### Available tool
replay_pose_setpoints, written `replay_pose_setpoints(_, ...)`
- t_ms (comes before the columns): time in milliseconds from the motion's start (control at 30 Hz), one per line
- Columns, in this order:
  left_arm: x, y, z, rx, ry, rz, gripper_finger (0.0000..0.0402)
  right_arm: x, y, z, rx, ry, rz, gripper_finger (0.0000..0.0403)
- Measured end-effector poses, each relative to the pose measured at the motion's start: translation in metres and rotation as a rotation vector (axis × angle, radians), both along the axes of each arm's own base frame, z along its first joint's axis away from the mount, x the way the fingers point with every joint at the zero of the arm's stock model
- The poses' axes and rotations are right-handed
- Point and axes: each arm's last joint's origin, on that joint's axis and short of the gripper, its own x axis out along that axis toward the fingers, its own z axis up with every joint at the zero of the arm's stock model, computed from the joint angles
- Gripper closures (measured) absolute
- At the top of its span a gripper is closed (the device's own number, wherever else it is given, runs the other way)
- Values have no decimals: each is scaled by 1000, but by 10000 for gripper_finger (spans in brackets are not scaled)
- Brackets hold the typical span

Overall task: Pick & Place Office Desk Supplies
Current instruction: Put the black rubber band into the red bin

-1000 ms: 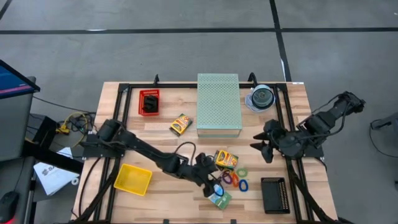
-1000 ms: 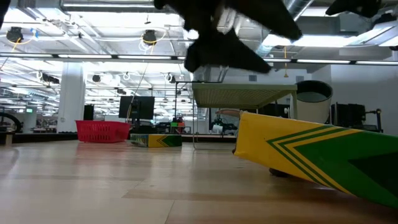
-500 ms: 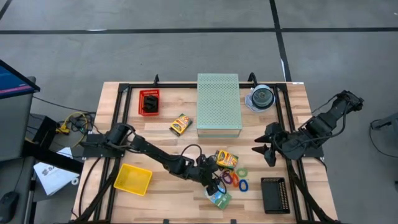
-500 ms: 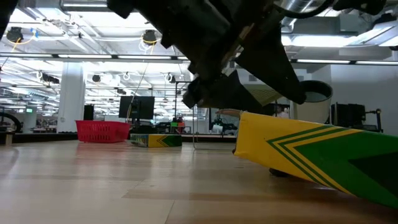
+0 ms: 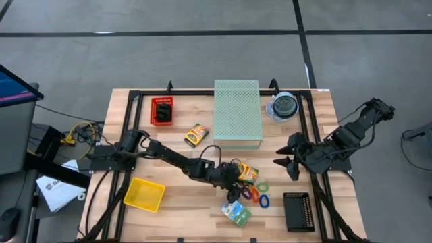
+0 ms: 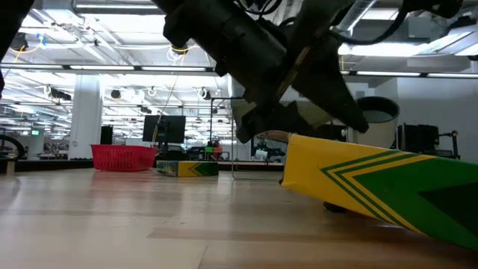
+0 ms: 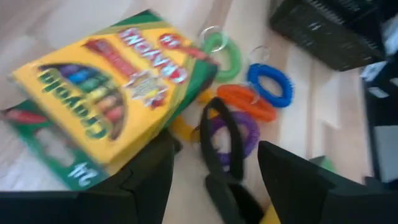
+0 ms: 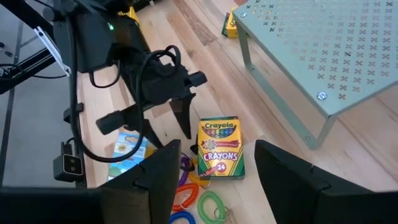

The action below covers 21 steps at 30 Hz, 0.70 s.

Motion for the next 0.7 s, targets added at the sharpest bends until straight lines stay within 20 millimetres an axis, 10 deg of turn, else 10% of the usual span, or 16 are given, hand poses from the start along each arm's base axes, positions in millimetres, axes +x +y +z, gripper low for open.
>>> replay_pose_setpoints(433, 22, -6, -25, -68, 35, 17, 206, 0, 0, 0, -14, 1, 6, 201)
replay_pose_setpoints(700, 20, -6, -17, -129, 82, 8, 359, 0, 0, 0, -7, 7, 6, 201)
